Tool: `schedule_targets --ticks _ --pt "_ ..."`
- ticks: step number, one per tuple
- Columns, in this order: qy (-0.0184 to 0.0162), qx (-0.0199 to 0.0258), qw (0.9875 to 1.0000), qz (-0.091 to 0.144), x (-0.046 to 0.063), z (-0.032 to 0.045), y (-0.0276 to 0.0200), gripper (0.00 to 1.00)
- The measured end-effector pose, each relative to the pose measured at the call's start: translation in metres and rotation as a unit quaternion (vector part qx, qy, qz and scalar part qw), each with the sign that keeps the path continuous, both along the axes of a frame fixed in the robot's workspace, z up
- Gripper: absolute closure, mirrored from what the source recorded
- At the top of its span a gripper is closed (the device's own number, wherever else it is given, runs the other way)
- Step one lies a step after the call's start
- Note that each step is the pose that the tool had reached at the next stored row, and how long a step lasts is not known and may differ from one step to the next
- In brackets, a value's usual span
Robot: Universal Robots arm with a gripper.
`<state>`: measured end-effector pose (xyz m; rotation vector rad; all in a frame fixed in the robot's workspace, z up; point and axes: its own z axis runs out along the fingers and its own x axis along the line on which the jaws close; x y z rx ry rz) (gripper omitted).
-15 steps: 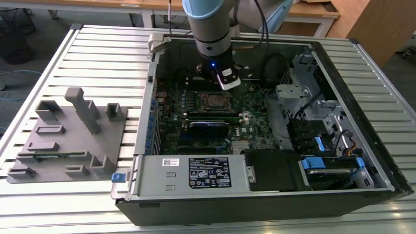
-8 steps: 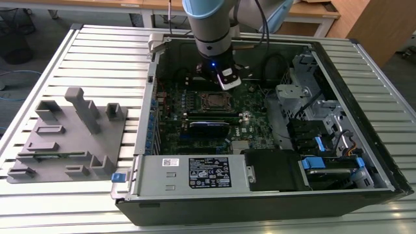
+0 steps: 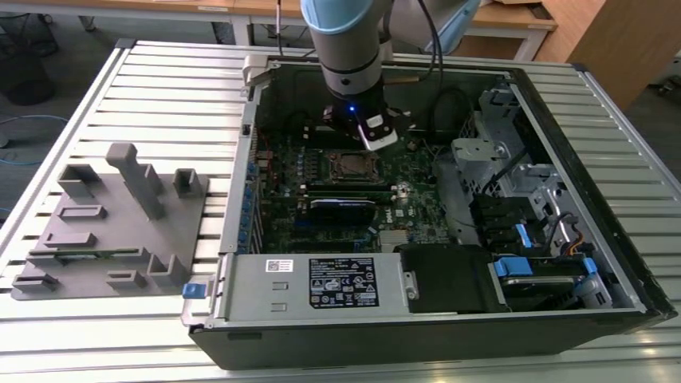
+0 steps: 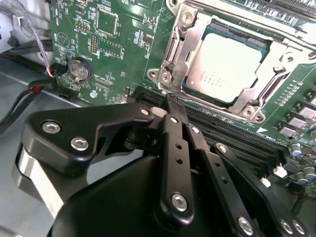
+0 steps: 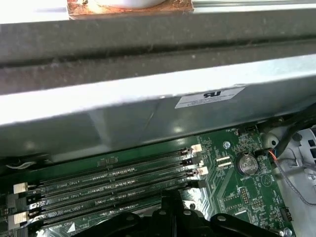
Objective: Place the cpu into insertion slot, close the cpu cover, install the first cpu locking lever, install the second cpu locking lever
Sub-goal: 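Install the first cpu locking lever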
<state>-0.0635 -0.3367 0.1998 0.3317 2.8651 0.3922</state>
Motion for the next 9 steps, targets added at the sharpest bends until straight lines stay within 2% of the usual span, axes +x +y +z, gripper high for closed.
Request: schedule_targets --ticks 2,4,6,9 --pt "-0.0001 0.0058 1.0000 0.000 0.0000 -0.0007 -0.0002 0.90" --pt "-0.0002 0.0097 1.0000 0.000 0.0000 -0.0019 -0.0002 0.90" --pt "-0.0002 0.0119 0.9999 0.000 0.0000 -0.0030 -0.0002 0.90" --pt "-0.0001 0.0121 0.9999 0.000 0.0000 -0.0030 -0.0004 0.90"
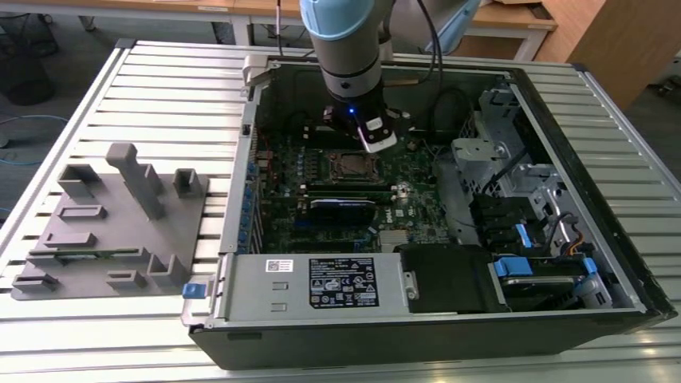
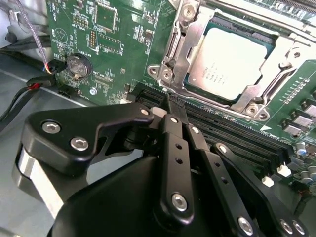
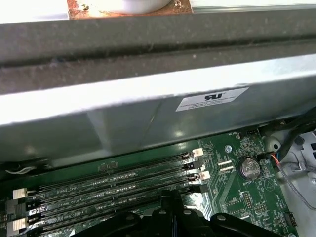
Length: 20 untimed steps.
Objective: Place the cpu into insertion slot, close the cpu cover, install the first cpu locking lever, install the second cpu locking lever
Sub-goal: 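Install the first cpu locking lever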
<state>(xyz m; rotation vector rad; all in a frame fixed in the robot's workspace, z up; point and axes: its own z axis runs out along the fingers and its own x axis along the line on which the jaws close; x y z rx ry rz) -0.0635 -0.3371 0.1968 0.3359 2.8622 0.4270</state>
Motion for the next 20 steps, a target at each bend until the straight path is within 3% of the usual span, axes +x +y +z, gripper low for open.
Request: schedule_targets --ticks 4,8,13,20 --pt "-0.0013 -0.0017 1.0000 0.000 0.0000 -0.0002 -0.0001 0.90" --pt "-0.0092 -0.0075 0.9999 0.000 0.0001 -0.0009 -0.0001 0.90" --pt "-0.0156 -0.0081 0.9998 0.000 0.0000 -0.0034 -0.0001 0.90" --pt "-0.0161 -0.0079 0.9998 0.000 -0.0014 -0.0046 0.0000 0.90"
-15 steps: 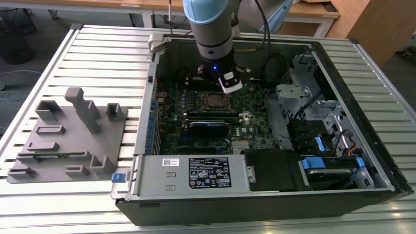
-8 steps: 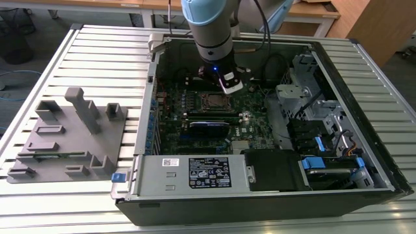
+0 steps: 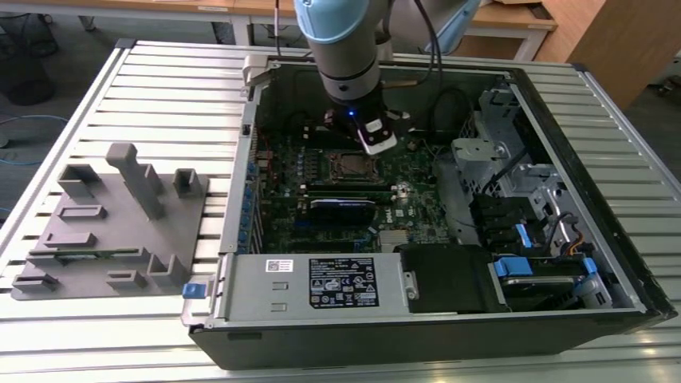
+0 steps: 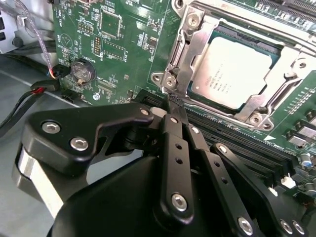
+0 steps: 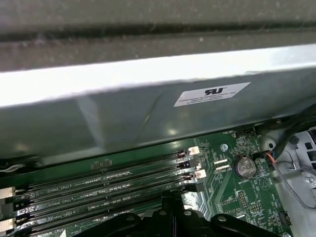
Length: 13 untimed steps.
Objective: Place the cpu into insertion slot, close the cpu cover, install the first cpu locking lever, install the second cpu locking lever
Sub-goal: 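Install the first cpu locking lever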
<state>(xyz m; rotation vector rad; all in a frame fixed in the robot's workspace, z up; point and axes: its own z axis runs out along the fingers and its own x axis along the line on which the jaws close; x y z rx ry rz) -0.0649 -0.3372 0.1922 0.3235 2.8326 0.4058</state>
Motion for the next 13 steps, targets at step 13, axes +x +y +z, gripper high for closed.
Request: schedule_targets --ticks 13 --pt "0.0001 -0.0001 1.0000 0.000 -0.0009 -0.0037 -0.0001 0.90"
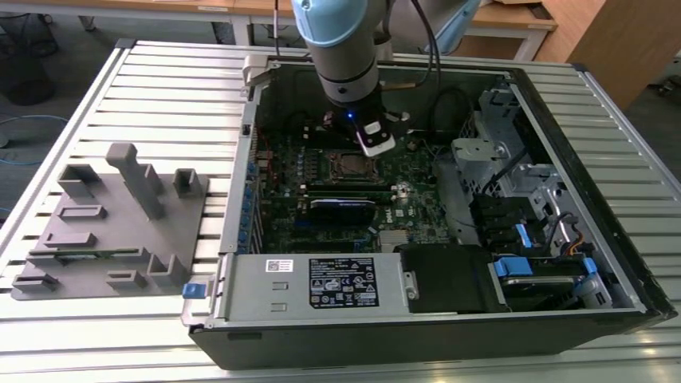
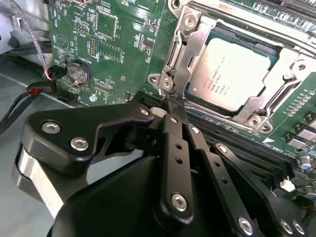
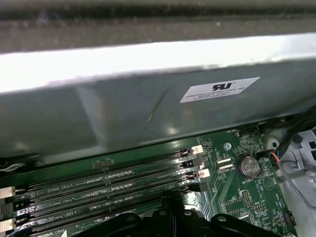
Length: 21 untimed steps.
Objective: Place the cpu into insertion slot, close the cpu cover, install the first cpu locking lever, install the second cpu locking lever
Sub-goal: 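Install the first cpu locking lever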
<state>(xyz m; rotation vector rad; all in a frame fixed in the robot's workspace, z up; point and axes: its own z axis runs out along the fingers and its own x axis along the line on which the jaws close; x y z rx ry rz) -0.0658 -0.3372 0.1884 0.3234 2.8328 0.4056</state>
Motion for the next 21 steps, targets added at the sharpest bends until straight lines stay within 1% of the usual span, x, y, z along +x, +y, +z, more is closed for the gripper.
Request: schedule_targets --ticks 14,16,21 --pt "0.0000 -0.0001 1.0000 0.000 0.0000 -0.0013 0.0000 0.90" --pt "-0.0001 -0.0008 1.0000 0.000 0.0000 -0.0005 0.0001 0.90" --pt "0.0000 -0.0018 1.0000 0.000 0.0000 0.0050 0.0000 0.90"
